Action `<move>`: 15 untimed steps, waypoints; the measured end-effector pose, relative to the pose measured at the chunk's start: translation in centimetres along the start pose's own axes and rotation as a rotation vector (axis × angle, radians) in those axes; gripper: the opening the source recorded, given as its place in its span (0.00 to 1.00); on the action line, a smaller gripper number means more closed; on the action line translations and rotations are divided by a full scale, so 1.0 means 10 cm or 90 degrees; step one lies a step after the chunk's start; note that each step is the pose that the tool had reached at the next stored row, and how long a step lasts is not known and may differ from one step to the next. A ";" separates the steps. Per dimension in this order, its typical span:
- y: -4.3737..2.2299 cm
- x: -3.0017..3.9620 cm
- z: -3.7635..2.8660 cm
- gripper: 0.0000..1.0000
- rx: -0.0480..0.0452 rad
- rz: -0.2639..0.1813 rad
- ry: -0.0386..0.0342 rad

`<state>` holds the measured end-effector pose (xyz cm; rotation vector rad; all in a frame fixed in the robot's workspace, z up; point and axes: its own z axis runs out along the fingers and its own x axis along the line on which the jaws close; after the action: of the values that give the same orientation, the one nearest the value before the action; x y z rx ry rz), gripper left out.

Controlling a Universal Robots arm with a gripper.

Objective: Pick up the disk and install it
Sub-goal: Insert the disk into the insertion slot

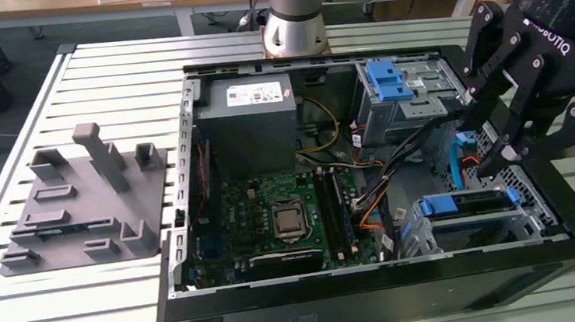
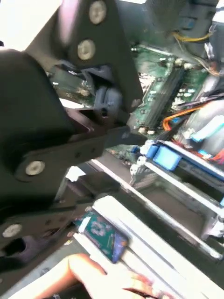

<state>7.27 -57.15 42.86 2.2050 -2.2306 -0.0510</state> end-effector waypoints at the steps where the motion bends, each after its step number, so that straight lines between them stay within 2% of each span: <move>1: 0.000 0.001 0.018 0.50 0.0000 0.000 0.0001; 6: -0.003 0.003 0.108 0.49 0.0000 0.000 0.0002; 8: -0.004 0.003 0.145 0.36 0.0000 0.000 0.0002; 9: -0.004 0.004 0.163 0.36 0.0000 0.000 0.0002; 11: -0.005 0.004 0.199 0.24 0.0000 0.000 0.0002; 12: -0.006 0.005 0.217 0.24 0.0000 0.000 0.0002; 14: -0.007 0.005 0.252 0.13 0.0000 0.000 0.0003; 15: -0.007 0.006 0.272 0.13 0.0000 -0.001 0.0003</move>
<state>7.27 -57.15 40.14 2.2073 -2.2279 -0.0505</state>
